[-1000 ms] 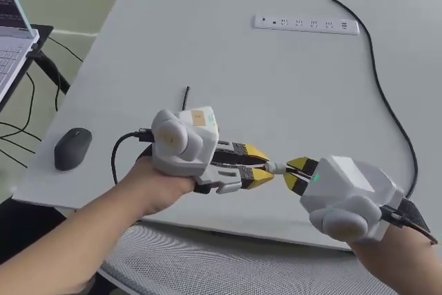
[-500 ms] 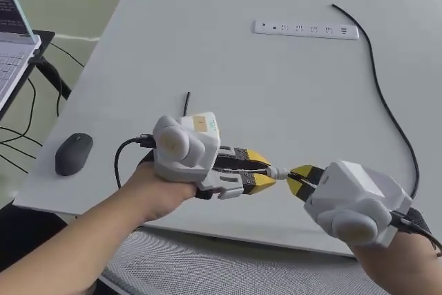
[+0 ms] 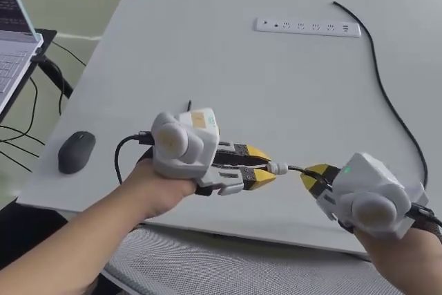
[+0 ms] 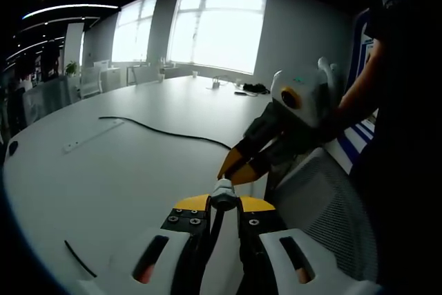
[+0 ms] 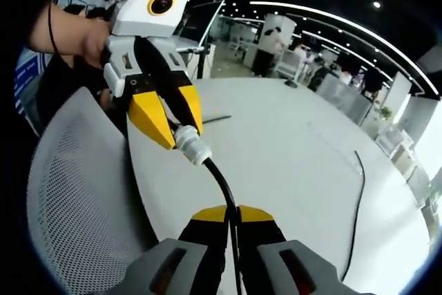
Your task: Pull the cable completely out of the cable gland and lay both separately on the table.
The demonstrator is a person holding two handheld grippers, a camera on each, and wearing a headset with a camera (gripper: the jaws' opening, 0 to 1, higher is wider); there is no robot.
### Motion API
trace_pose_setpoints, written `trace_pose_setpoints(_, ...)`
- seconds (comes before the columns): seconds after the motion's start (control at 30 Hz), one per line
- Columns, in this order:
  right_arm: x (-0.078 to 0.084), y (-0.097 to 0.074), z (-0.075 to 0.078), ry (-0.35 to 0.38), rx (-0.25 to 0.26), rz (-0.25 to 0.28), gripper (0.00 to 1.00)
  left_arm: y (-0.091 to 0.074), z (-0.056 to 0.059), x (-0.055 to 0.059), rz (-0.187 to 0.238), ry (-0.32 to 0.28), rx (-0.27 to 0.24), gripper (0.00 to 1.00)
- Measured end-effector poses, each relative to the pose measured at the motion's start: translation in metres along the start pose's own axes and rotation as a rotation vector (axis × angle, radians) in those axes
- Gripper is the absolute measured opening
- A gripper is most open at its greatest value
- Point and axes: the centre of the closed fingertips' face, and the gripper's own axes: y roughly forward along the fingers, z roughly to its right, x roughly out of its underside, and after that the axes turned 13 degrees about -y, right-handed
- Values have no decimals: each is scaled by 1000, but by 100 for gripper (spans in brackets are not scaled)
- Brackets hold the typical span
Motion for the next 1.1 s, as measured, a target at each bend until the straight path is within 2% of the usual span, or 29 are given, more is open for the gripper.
trace_pose_setpoints(0.2,17,1,4,149,12,-19,0,-1,0,-1,7,0,-1,15)
trace_pose_setpoints(0.27,22,1,8,220,26,-21,0,-2,0,-2,10,-1,-1,15)
trace_pose_setpoints(0.37,29,1,11,246,33,-30,0,-3,-1,-3,14,-4,-1,15)
trace_pose_setpoints(0.5,41,3,11,330,36,-44,0,-3,-1,-3,15,-2,-4,15)
trace_pose_setpoints(0.63,51,3,11,380,41,-60,0,-3,0,-3,16,0,-3,15)
trace_pose_setpoints(0.87,61,5,9,415,42,-78,0,-1,1,-1,11,0,-4,15)
trace_pose_setpoints(0.93,60,5,8,376,45,-83,0,-1,1,-1,10,2,-6,15)
trace_pose_setpoints(1.1,59,3,5,366,37,-76,0,-3,0,-1,12,-3,-9,15)
